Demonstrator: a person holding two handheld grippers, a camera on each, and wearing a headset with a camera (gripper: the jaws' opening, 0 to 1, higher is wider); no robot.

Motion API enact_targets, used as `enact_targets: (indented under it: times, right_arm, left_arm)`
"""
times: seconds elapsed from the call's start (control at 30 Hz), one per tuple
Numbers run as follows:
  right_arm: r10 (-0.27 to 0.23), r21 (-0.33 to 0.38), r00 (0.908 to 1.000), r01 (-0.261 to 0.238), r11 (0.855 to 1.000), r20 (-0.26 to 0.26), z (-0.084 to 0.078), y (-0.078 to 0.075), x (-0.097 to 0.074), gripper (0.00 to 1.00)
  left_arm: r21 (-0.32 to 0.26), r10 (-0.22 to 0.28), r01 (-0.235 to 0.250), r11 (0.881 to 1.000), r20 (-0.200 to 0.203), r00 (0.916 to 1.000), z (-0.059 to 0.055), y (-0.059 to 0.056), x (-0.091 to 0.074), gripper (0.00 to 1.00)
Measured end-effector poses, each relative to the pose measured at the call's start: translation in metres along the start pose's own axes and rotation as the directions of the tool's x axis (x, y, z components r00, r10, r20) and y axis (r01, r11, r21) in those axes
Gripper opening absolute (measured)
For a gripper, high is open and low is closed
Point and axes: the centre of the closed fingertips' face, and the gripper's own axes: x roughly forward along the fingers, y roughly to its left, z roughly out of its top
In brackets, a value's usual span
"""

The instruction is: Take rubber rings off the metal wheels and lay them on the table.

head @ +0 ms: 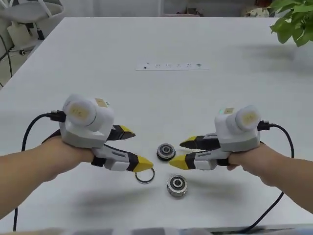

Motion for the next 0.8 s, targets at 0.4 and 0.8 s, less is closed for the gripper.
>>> enact_targets:
  times: [0.4, 0.8]
  right_arm:
    - [0.01, -0.02, 0.9999, -0.01, 1.0, 0.002, 0.001, 0.001, 0.007, 0.34]
    - [0.007, -0.02, 1.0, -0.007, 1.0, 0.007, 0.001, 0.0, 0.008, 0.32]
  left_arm:
    - [-0.003, -0.026, 0.026, 1.0, -0.003, 0.9997, 0.003, -0.004, 0.02, 0.5]
    - [-0.037, -0.048, 0.048, 0.998, 0.003, 0.9988, 0.007, -0.006, 0.036, 0.37]
